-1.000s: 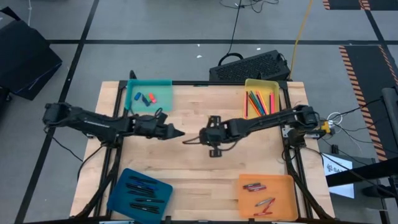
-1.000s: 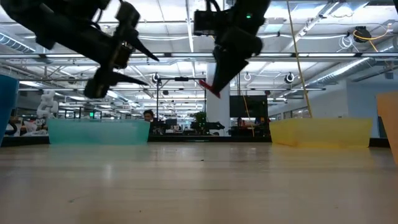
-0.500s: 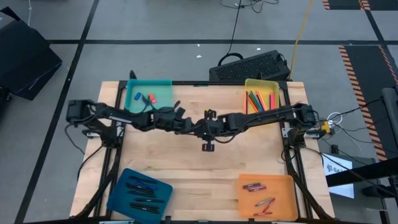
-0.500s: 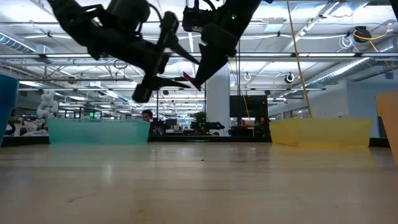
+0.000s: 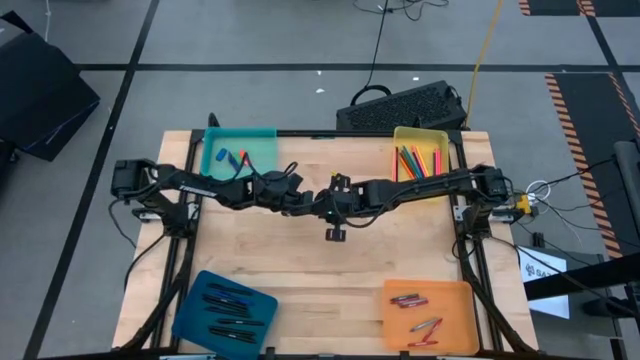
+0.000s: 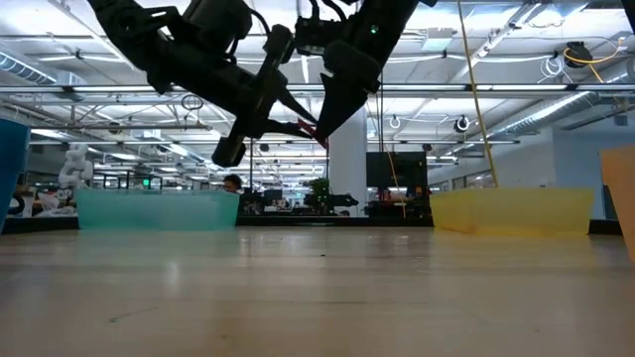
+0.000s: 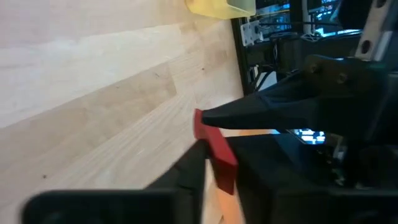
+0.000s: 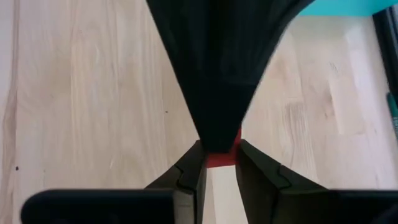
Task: Sort crayons/erasers/pens/pencils in bins
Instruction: Put the red eraser into the light blue bin
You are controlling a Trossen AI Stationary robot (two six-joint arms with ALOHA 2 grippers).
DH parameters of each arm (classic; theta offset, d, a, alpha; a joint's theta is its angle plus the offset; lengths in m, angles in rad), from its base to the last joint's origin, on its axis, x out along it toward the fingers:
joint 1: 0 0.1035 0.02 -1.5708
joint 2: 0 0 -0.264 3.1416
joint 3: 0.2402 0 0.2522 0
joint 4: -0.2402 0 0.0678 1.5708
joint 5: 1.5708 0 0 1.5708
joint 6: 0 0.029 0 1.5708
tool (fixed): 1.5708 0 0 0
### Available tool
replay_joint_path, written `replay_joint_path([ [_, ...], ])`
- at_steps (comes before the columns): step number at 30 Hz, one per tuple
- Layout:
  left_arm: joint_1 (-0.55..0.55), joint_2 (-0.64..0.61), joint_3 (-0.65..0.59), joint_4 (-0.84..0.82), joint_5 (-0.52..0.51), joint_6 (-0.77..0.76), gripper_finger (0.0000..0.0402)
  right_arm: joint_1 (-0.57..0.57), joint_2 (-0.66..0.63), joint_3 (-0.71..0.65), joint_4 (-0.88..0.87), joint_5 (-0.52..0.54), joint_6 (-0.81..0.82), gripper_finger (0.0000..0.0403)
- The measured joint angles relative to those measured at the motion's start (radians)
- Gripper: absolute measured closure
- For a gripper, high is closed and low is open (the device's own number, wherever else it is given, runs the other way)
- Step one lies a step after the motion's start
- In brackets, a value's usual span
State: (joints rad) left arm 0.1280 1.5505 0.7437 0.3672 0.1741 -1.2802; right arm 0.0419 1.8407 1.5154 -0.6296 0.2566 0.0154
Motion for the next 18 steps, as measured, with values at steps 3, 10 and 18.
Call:
replay_joint_path([
  [3, 0.001, -0.001, -0.001, -0.007, -0.005, 0.044, 0.0377, 0.011, -0.006, -0.002, 0.02, 0.007, -0.01, 0.0334],
  [10, 0.016, -0.078, 0.0, -0.118, -0.036, 0.16, 0.0384, 0.025, -0.052, 0.0, 0.066, 0.006, 0.006, 0.0292],
  [18, 0.274, -0.324, 0.051, -0.708, -0.279, 0.503, 0.0384, 0.061, -0.161, 0.002, 0.042, 0.011, 0.055, 0.0215],
])
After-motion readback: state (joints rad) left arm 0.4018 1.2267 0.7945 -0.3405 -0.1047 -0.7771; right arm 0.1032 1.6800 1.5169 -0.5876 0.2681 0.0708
